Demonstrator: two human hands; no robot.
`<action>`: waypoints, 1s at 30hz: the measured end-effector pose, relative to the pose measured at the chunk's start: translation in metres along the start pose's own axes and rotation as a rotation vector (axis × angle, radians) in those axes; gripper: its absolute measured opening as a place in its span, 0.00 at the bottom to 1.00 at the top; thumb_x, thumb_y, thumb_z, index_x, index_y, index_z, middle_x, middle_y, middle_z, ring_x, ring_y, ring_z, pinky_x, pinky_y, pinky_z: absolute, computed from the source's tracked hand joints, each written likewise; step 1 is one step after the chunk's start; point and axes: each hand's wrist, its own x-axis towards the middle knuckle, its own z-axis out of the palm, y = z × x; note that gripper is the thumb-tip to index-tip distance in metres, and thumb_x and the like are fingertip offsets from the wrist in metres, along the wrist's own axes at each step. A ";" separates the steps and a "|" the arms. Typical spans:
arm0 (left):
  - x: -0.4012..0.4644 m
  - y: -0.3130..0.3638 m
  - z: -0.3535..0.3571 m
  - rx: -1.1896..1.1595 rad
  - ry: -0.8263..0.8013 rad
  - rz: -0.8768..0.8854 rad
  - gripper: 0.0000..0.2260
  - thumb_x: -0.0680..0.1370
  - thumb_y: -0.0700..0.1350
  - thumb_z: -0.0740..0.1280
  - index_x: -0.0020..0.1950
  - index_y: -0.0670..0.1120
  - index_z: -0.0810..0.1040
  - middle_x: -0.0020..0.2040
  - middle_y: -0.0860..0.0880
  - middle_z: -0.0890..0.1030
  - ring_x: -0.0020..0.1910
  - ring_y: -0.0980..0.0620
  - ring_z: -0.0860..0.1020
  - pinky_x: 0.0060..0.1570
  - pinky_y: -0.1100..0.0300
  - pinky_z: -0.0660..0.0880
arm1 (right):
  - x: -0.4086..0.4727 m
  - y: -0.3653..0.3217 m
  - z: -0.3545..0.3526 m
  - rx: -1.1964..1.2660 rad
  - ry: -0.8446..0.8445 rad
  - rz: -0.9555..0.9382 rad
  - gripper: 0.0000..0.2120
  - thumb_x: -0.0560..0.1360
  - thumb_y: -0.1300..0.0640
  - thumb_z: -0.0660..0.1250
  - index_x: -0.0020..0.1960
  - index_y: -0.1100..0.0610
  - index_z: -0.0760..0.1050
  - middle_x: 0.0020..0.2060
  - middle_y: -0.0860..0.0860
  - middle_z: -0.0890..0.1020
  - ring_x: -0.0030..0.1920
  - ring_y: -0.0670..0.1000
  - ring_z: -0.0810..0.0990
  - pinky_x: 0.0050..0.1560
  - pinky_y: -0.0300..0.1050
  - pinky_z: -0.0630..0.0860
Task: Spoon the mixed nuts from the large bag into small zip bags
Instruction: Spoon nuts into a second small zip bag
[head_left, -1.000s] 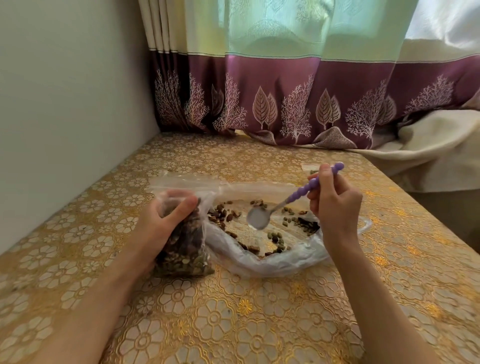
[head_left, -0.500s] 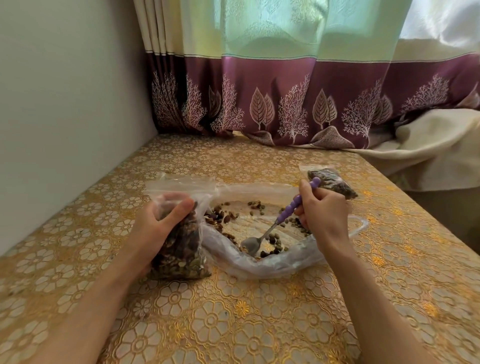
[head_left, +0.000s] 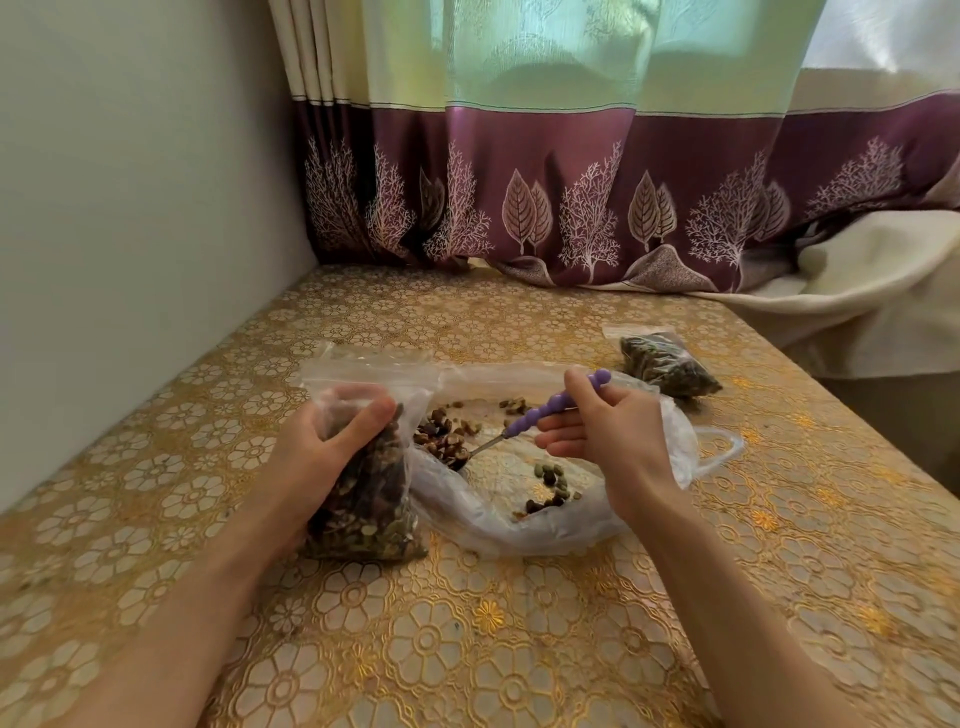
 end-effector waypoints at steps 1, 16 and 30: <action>0.000 0.000 0.000 0.002 0.002 -0.001 0.39 0.49 0.73 0.72 0.52 0.53 0.76 0.43 0.59 0.83 0.41 0.59 0.82 0.34 0.69 0.76 | 0.000 0.000 0.000 0.007 -0.003 0.015 0.18 0.80 0.55 0.62 0.34 0.63 0.77 0.25 0.56 0.82 0.24 0.51 0.80 0.24 0.36 0.74; -0.002 0.006 -0.001 0.116 -0.243 -0.136 0.45 0.44 0.75 0.71 0.55 0.52 0.76 0.43 0.59 0.84 0.40 0.54 0.83 0.36 0.61 0.78 | 0.002 -0.011 -0.009 0.200 0.161 -0.019 0.17 0.80 0.56 0.61 0.36 0.63 0.76 0.24 0.53 0.80 0.23 0.47 0.77 0.23 0.35 0.73; -0.004 0.008 0.003 0.087 -0.284 -0.204 0.51 0.41 0.73 0.72 0.58 0.48 0.75 0.45 0.47 0.84 0.40 0.50 0.84 0.34 0.64 0.78 | -0.021 -0.022 0.014 0.317 -0.068 -0.291 0.16 0.80 0.56 0.60 0.38 0.62 0.77 0.29 0.54 0.83 0.27 0.50 0.80 0.27 0.38 0.76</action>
